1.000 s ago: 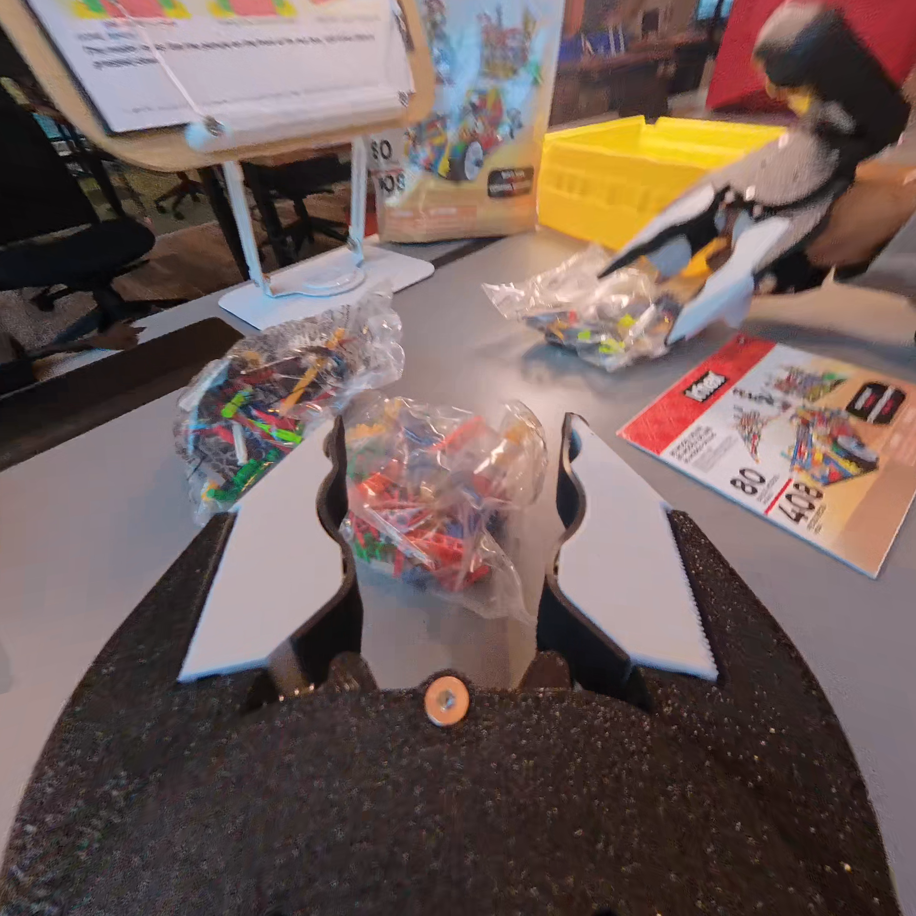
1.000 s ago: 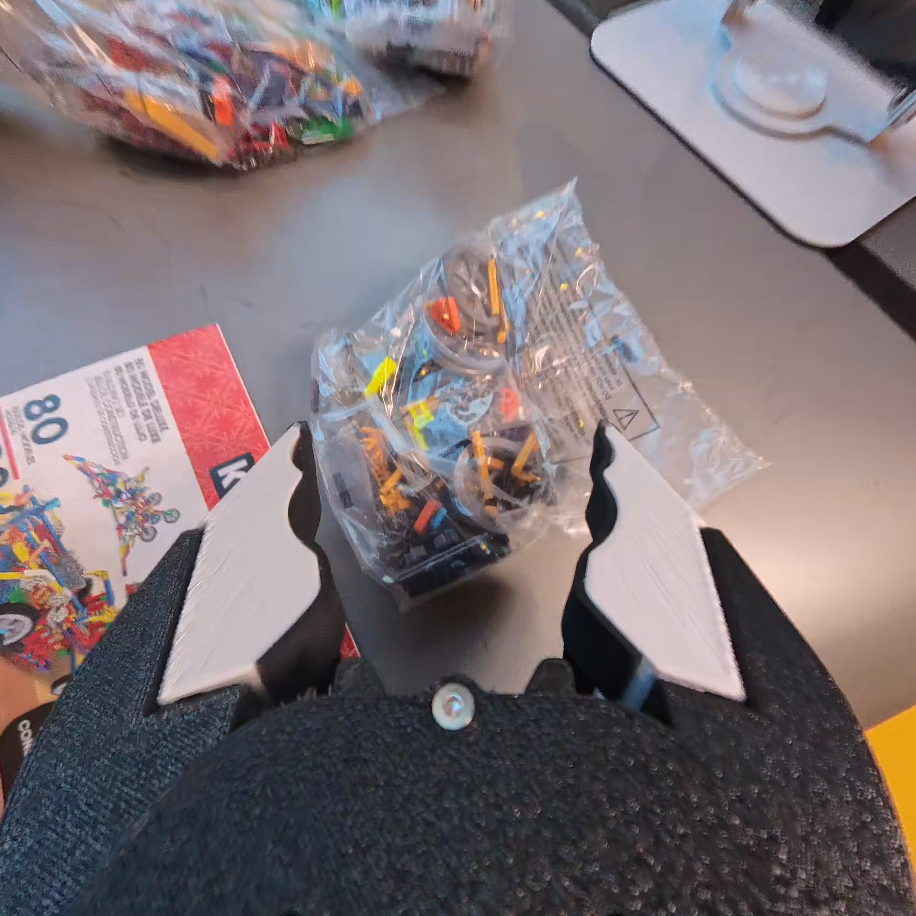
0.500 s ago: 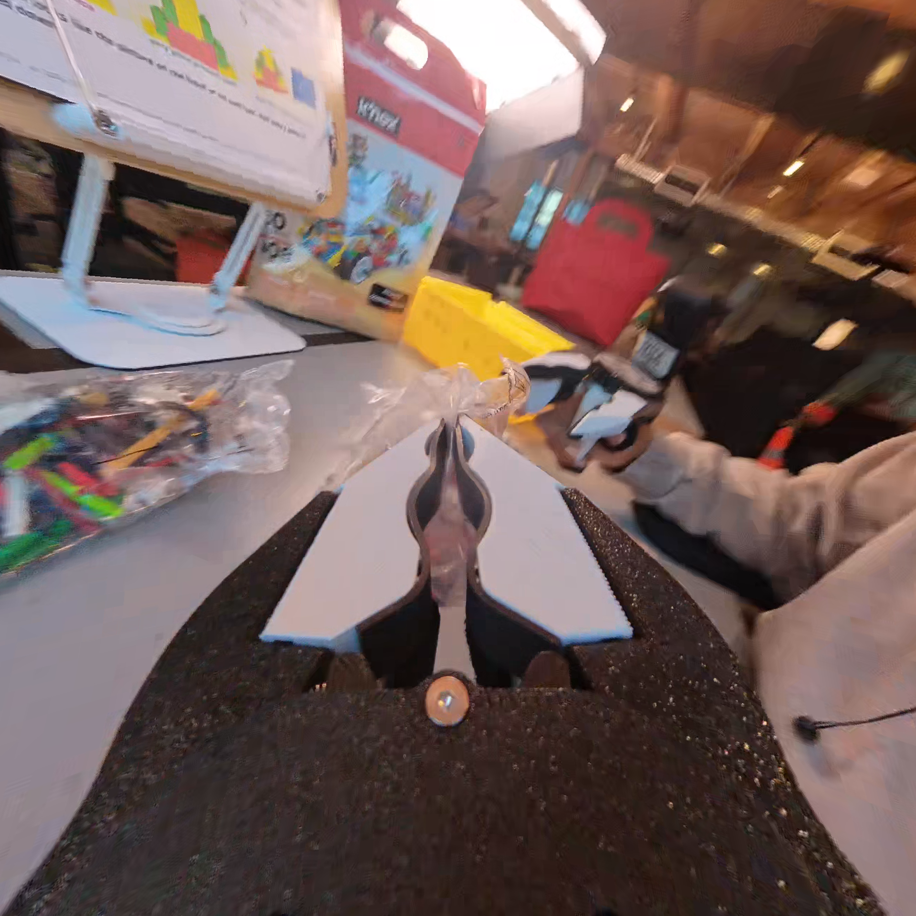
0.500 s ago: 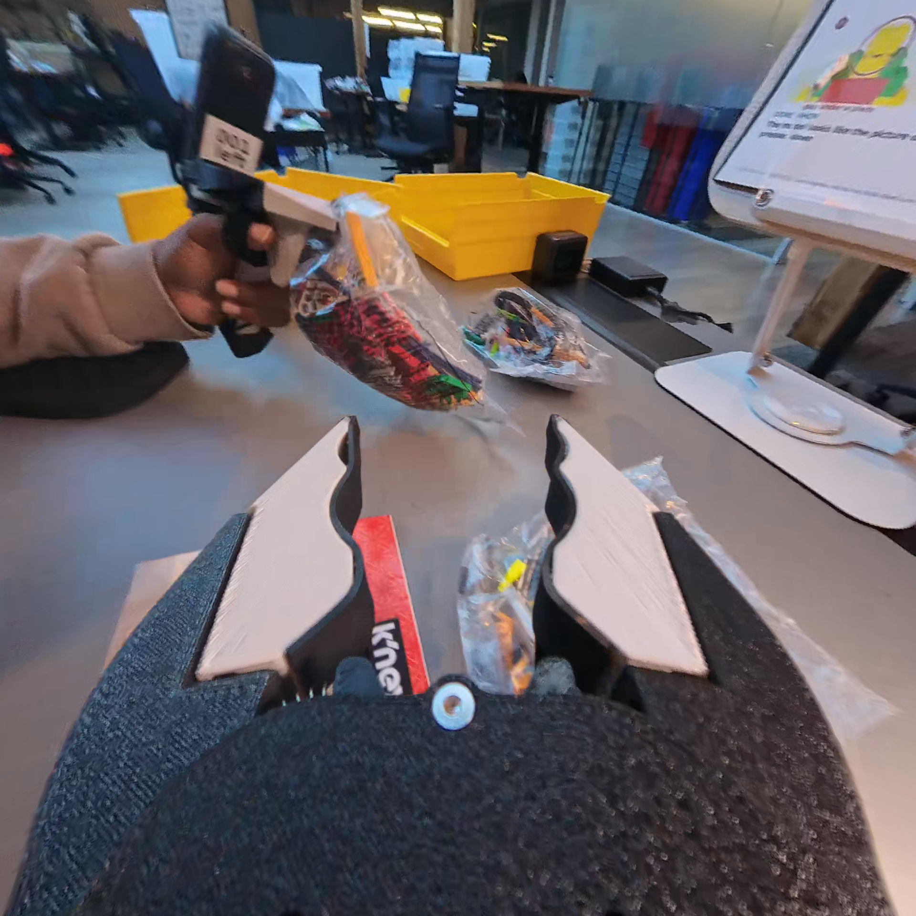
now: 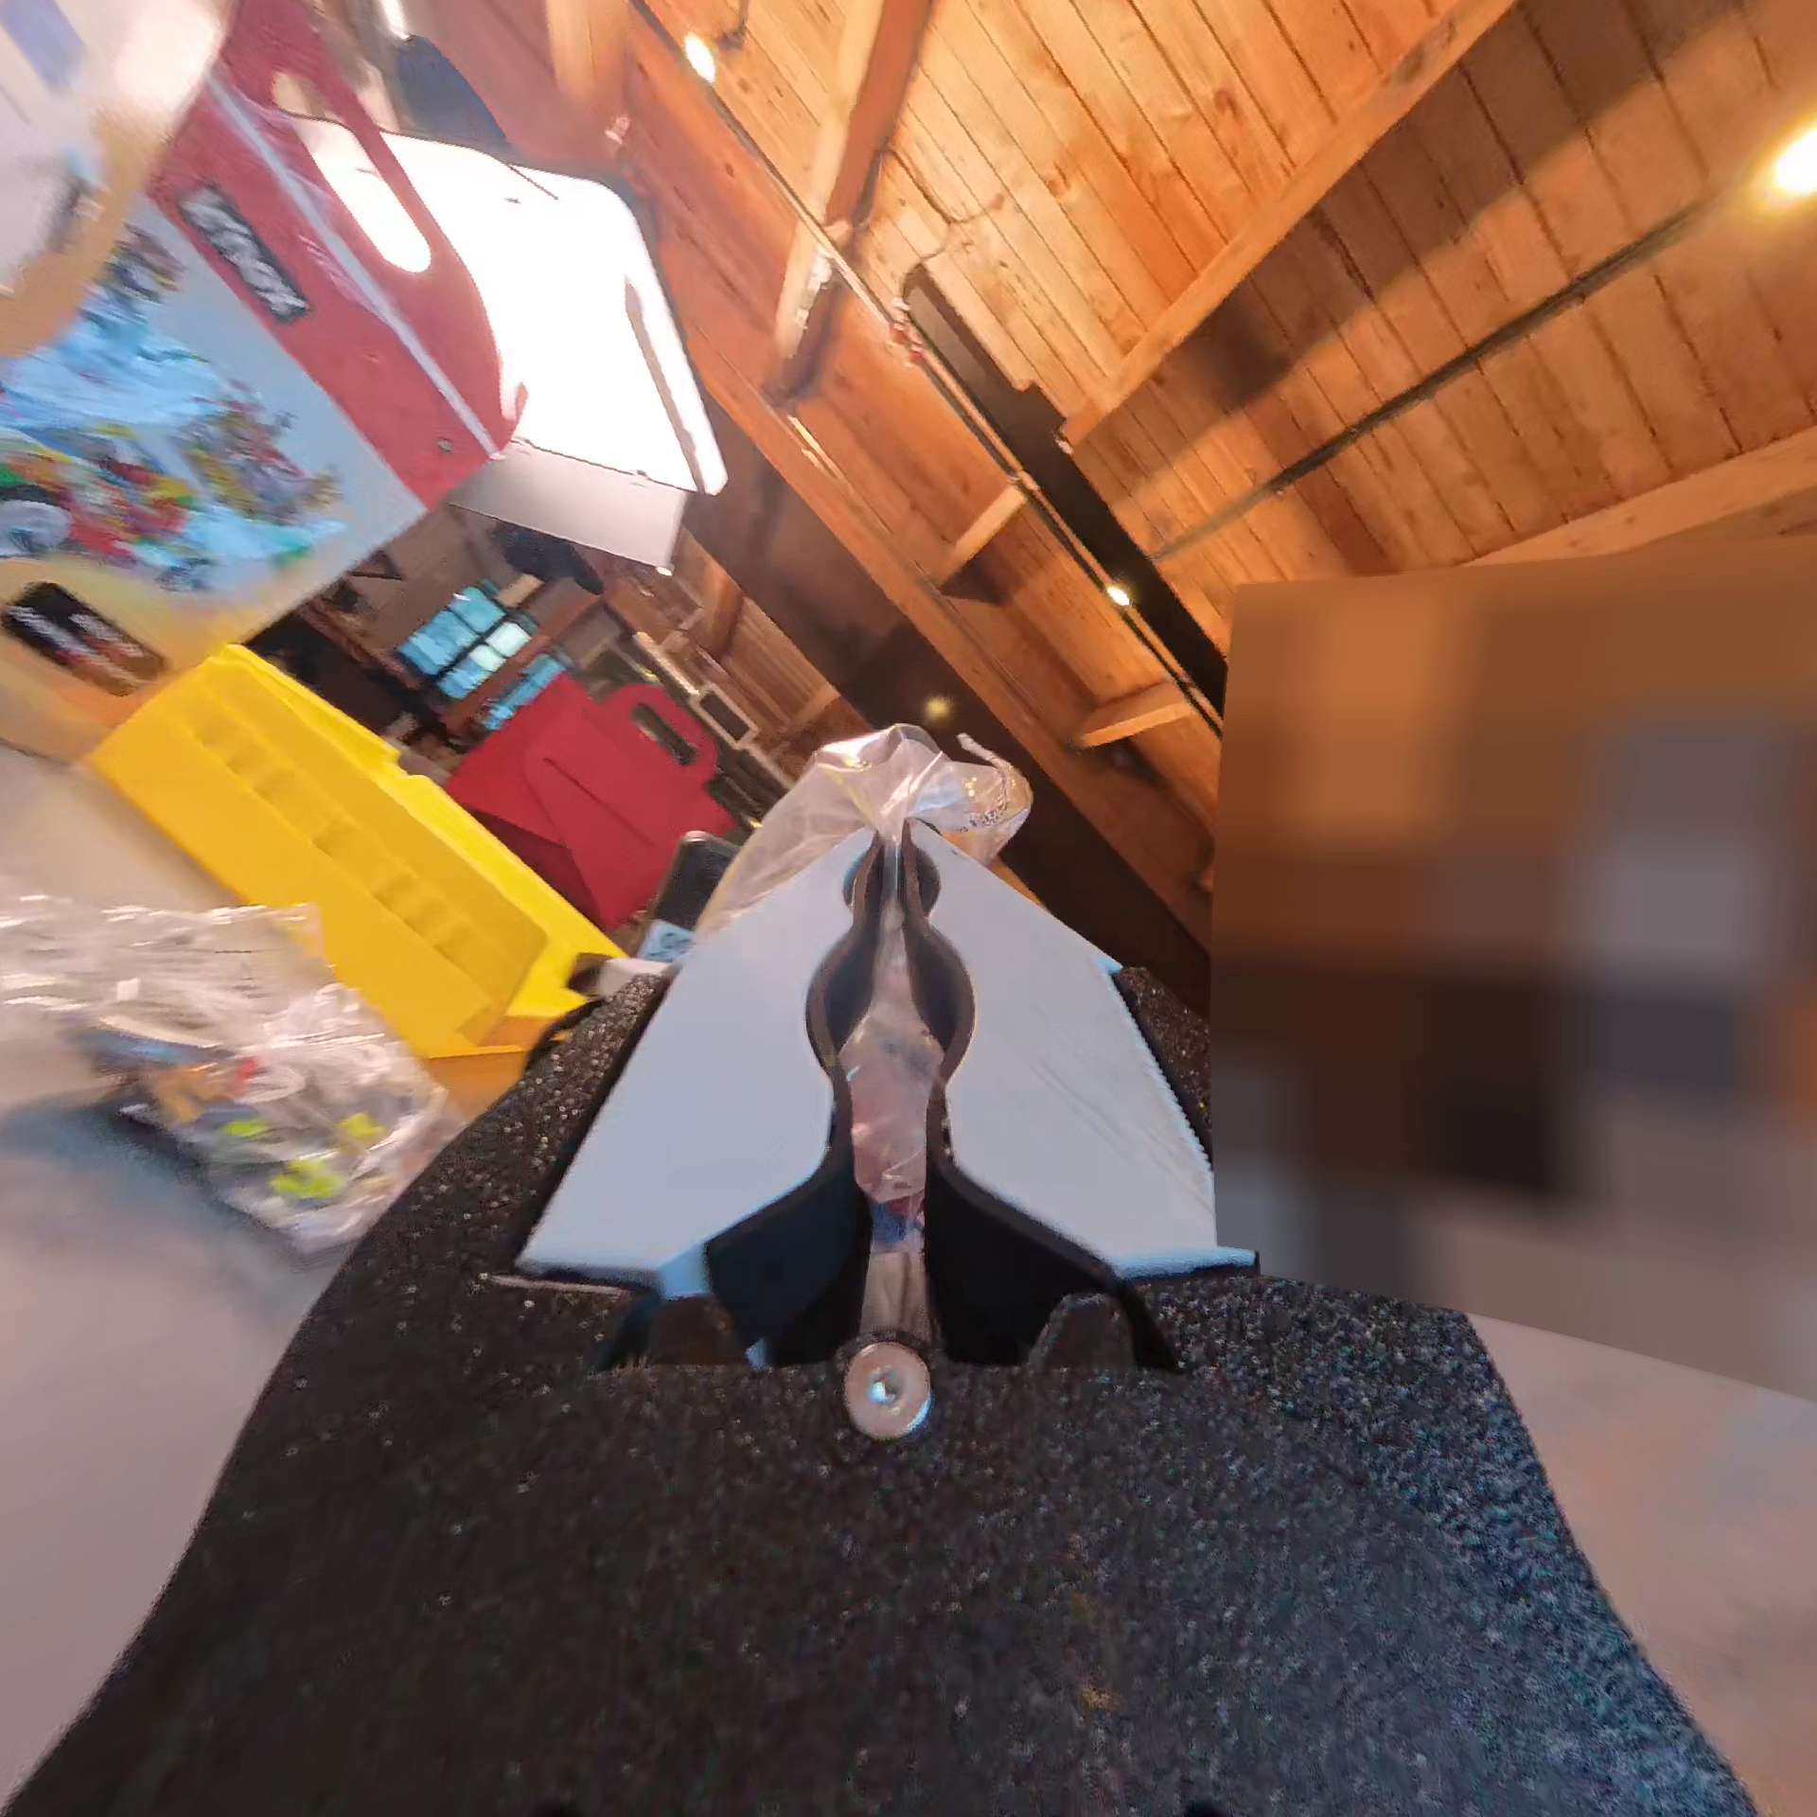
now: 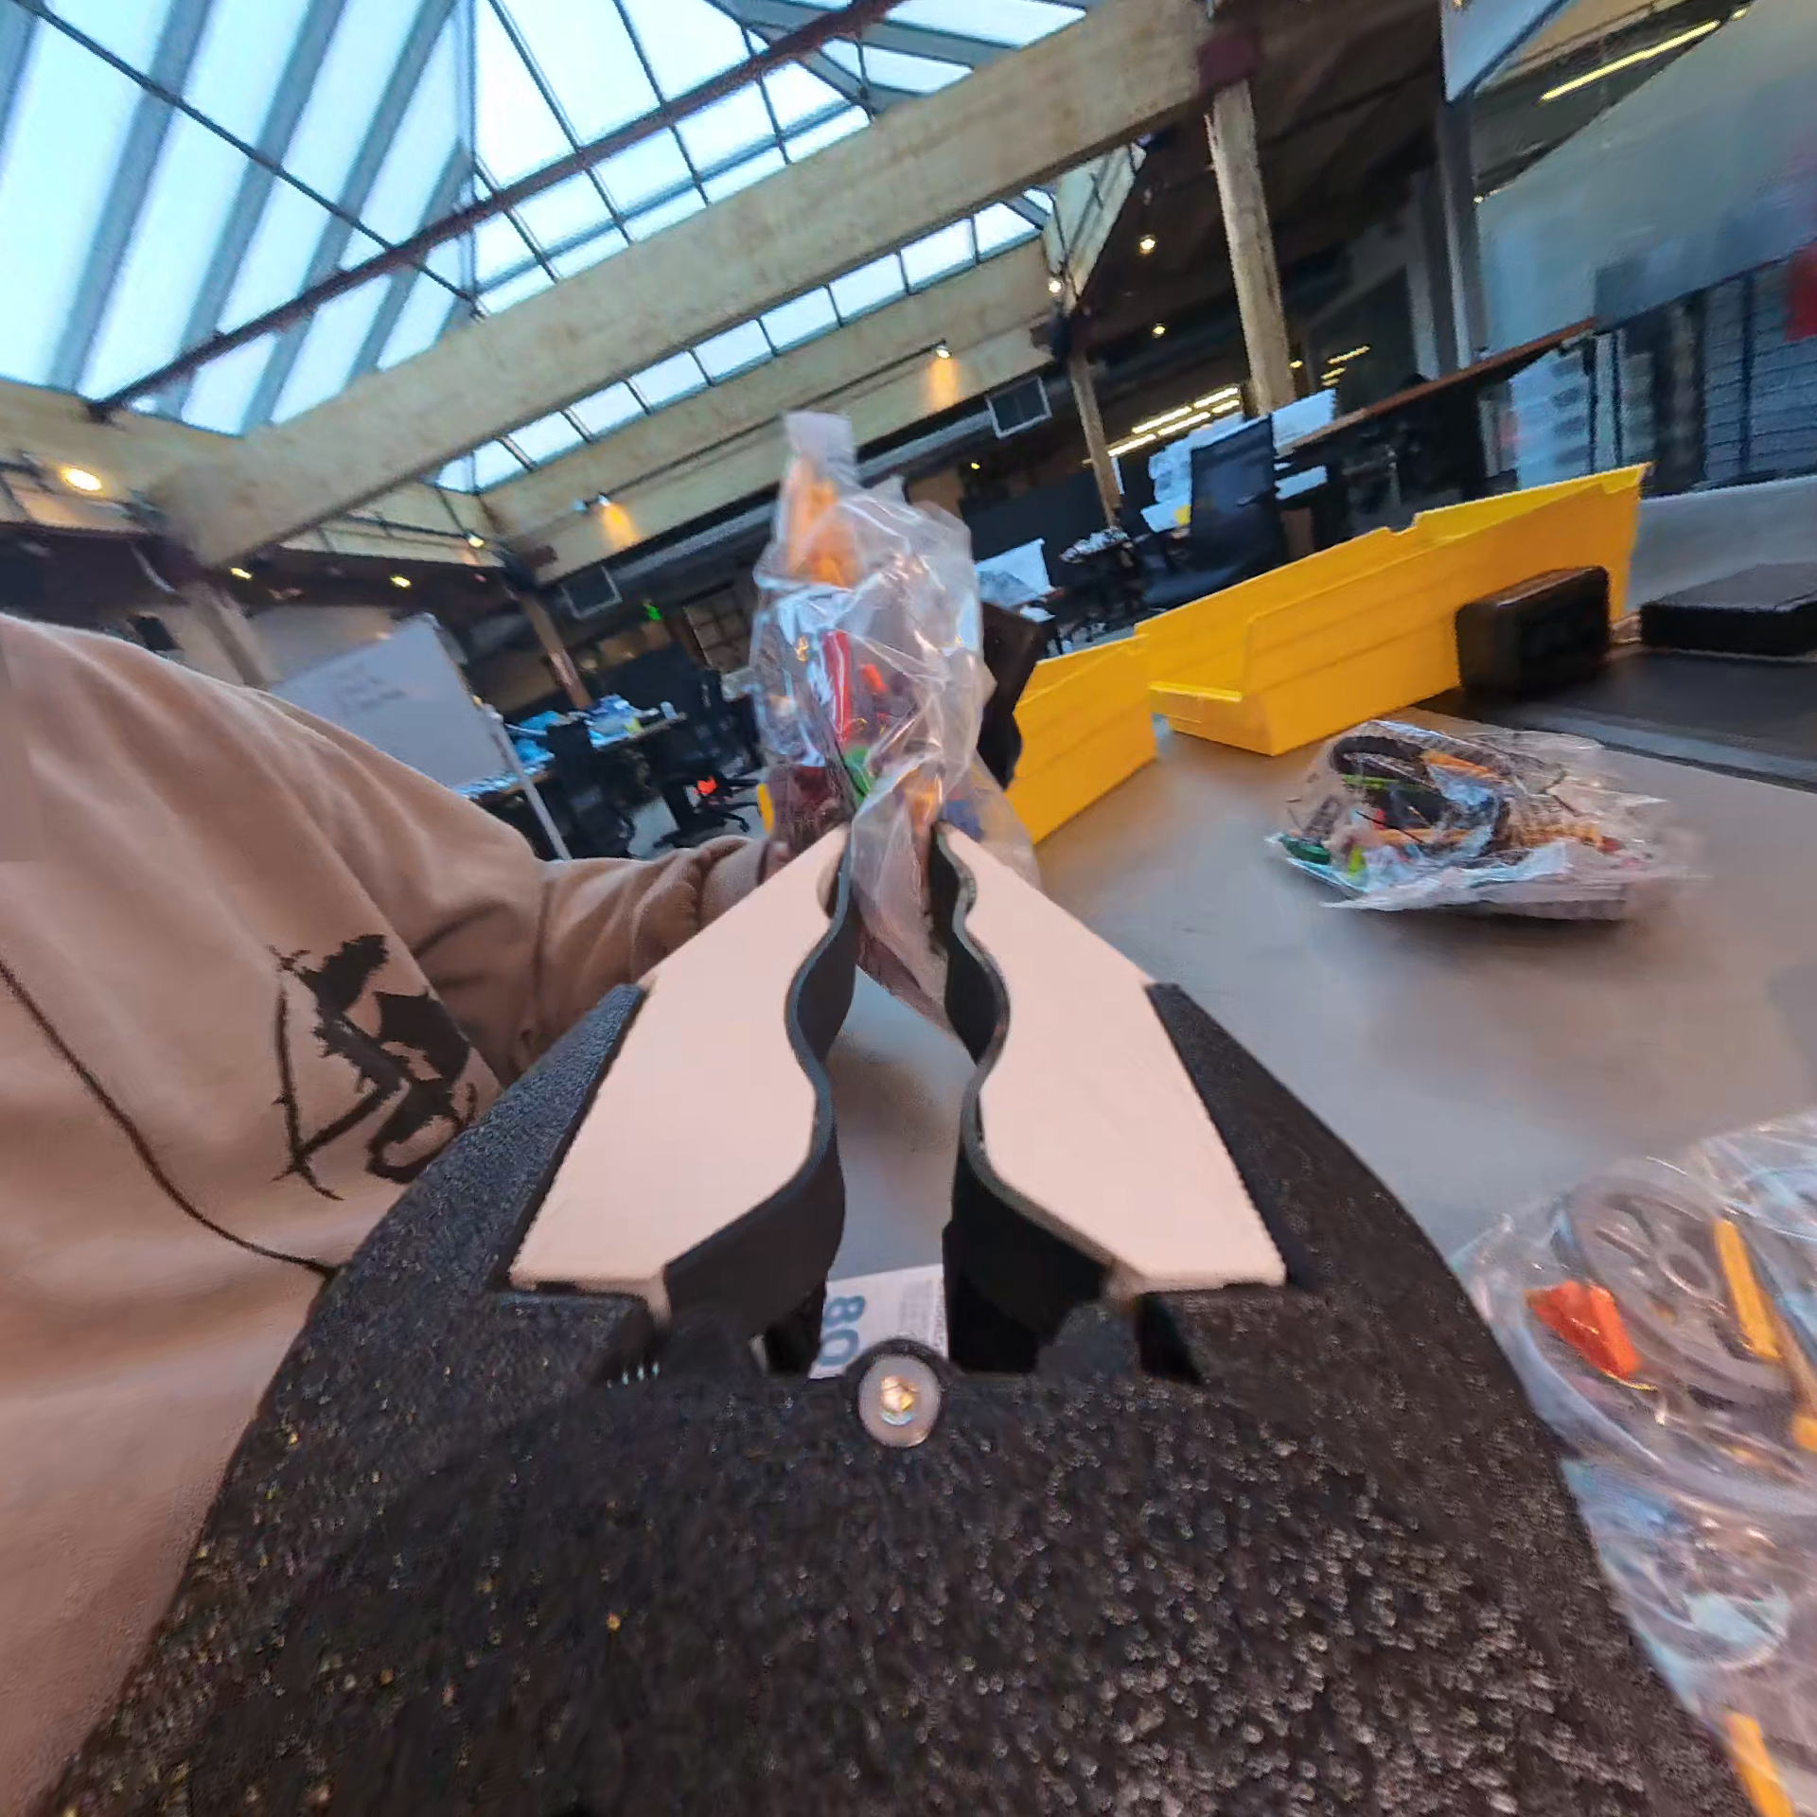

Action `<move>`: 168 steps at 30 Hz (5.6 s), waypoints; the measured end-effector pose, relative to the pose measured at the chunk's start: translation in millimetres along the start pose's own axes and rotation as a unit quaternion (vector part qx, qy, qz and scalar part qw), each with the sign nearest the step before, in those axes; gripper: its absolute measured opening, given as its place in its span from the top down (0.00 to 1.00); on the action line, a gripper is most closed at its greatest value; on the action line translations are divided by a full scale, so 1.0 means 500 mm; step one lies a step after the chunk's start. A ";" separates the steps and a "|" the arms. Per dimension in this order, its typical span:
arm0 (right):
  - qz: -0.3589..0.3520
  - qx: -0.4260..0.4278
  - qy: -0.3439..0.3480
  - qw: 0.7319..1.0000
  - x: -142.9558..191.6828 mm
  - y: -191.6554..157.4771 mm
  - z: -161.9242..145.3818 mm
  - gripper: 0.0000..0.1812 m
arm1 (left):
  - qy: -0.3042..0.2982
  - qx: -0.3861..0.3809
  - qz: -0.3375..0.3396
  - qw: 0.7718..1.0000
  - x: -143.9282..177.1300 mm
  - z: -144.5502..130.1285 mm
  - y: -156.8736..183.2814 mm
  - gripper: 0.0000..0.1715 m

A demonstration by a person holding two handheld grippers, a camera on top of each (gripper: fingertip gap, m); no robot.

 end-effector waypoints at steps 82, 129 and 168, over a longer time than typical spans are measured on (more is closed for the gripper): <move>-0.131 0.112 -0.255 0.951 0.048 0.026 -0.039 0.62 | -0.319 -0.367 0.210 0.848 0.051 -0.070 0.003 1.00; -0.027 0.167 -0.339 0.925 -0.002 0.066 -0.001 1.00 | -0.279 -0.124 0.343 0.888 0.136 -0.035 -0.108 0.97; -0.108 0.175 -0.310 0.928 0.058 0.108 -0.002 1.00 | -0.319 -0.257 0.381 0.829 0.128 -0.067 -0.080 1.00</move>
Point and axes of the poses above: each gripper's, where its closed fingertips meet, x back along the fingers, z out of its top, y = z × x across the jaws, the point moved 7 cm from there along x, back along the fingers, and after that the axes turned 3 degrees about -y, right-handed, at the moved point
